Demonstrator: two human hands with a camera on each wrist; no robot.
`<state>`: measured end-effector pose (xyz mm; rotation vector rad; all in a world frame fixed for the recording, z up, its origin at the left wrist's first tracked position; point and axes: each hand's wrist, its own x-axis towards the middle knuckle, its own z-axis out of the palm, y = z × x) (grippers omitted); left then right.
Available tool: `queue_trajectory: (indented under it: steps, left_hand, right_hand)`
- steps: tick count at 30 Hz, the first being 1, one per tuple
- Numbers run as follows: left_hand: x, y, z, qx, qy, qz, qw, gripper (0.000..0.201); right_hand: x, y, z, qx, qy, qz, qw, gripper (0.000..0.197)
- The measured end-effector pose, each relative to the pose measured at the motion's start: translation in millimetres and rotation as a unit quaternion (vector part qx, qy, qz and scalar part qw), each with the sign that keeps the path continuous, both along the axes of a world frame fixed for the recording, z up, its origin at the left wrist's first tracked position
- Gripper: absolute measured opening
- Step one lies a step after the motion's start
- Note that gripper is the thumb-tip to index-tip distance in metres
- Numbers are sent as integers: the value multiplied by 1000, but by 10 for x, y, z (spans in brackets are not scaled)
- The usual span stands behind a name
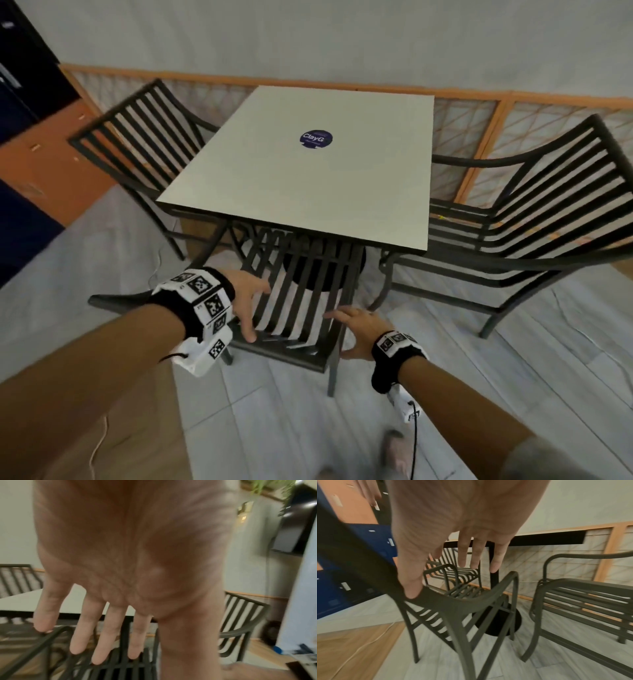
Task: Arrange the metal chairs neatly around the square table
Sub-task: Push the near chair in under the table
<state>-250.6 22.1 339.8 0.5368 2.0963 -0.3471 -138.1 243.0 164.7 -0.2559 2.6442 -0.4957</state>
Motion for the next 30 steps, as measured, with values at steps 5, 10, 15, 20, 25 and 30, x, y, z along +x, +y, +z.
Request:
queue_trajectory:
  steps: [5, 10, 15, 20, 25, 30]
  left_hand:
    - [147, -730, -497, -13, -40, 50, 998, 83]
    - [439, -863, -711, 107, 79, 65, 989, 37]
    - [504, -959, -779, 148, 41, 85, 984, 34]
    - [494, -942, -752, 165, 34, 84, 982, 32]
    - [489, -886, -809, 266, 20, 91, 960, 35]
    - [597, -836, -897, 248, 50, 111, 961, 24]
  right_hand:
    - [115, -479, -87, -38, -37, 11, 999, 55]
    - [302, -669, -97, -85, -6, -63, 994, 21]
    - [585, -731, -100, -82, -39, -78, 993, 29]
    - [558, -760, -37, -90, -28, -96, 991, 30]
    - [504, -726, 28, -89, -17, -90, 992, 23]
    - [603, -692, 80, -85, -29, -86, 992, 19]
